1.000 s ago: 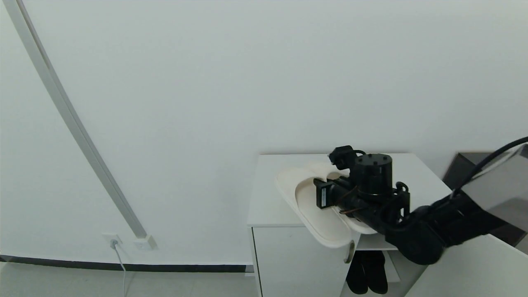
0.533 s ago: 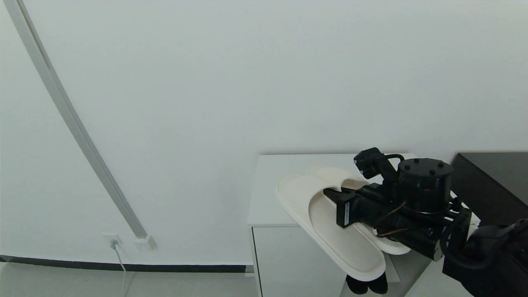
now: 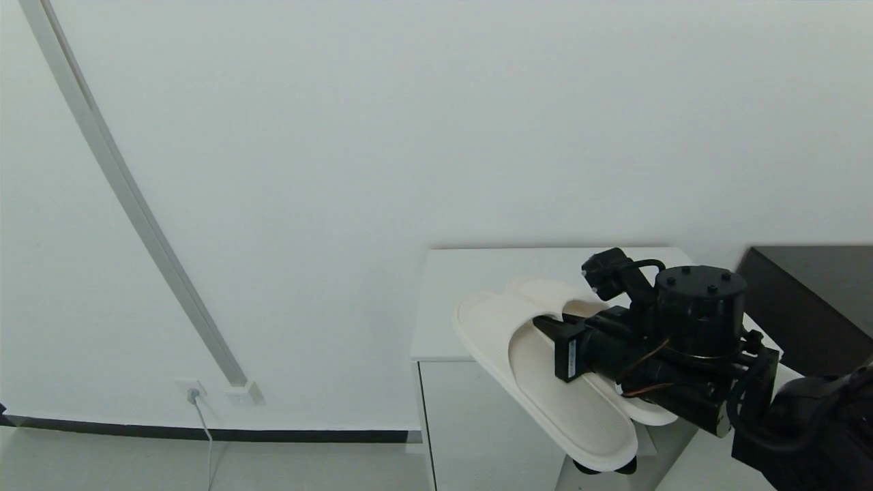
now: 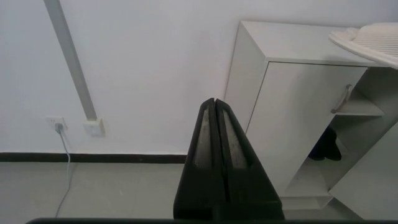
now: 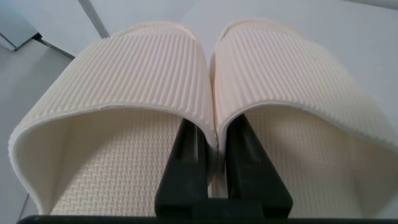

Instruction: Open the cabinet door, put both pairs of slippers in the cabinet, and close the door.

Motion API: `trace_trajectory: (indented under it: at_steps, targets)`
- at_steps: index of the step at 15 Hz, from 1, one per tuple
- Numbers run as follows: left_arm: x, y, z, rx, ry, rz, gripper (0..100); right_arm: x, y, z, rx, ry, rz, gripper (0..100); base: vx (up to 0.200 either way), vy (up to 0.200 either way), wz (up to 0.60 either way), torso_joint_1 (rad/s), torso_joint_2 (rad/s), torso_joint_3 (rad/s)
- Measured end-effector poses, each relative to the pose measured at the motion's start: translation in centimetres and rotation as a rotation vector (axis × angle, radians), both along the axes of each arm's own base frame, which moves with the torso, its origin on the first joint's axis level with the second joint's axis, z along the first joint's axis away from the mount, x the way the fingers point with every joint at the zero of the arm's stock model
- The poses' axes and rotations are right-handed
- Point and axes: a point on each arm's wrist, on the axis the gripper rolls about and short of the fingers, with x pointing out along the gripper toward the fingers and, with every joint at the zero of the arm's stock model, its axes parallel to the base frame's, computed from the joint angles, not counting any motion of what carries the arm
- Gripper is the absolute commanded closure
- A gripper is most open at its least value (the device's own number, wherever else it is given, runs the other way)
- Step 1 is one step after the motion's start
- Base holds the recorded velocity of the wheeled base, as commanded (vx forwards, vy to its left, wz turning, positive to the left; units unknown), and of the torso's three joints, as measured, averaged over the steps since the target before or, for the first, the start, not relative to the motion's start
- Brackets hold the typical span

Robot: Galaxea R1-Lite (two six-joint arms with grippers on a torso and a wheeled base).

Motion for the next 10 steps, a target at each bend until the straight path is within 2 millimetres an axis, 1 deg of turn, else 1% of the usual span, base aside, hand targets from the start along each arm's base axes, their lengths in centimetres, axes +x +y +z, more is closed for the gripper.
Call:
trace_trajectory:
  at_steps: [4,10]
  targets:
    - [0.00,0.00,0.01,0.000,0.000,-0.002,100,0.11,0.09,-0.27,-0.010,0.000,0.000,100,-0.200,0.000,0.00,0.000,0.00,0.004]
    - [0.00,0.00,0.01,0.000,0.000,-0.002,100,0.11,0.25,-0.69,-0.019,0.010,0.003,100,0.000,0.000,0.00,0.000,0.00,0.000]
